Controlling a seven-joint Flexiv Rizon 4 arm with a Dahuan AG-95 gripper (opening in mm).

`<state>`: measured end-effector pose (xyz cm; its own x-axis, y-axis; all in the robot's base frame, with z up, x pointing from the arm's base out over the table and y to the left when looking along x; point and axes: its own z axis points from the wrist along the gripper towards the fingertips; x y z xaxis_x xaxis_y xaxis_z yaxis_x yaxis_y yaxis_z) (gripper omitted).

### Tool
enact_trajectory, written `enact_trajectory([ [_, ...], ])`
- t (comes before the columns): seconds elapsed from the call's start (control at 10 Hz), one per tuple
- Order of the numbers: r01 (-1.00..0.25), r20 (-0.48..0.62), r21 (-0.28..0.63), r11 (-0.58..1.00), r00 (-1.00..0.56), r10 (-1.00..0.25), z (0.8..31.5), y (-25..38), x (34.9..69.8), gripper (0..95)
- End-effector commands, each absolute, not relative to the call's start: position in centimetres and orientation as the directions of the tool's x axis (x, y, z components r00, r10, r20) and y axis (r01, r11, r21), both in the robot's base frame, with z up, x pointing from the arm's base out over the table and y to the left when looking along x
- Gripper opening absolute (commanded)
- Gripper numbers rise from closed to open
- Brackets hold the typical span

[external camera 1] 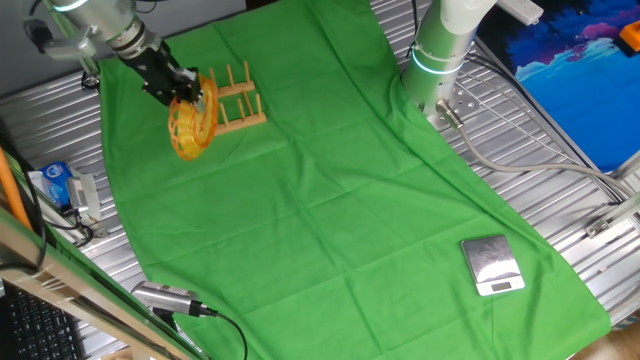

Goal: Take the dish off the dish rack

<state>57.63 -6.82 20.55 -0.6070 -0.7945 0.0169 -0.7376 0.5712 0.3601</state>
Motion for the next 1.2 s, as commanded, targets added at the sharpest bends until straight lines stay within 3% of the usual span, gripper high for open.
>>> enact_trajectory([
  [0.1, -0.676, 0.057, 0.315, 0.666, -0.687, -0.724, 19.4, -4.8, 57.4, 0.0],
  [0.7, -0.616, 0.033, 0.266, 0.742, -0.763, -0.645, 16.3, 2.0, 58.8, 0.0],
  [1.2, -0.626, 0.029, 0.254, 0.737, -0.757, -0.653, 16.2, 2.5, 58.8, 0.0],
])
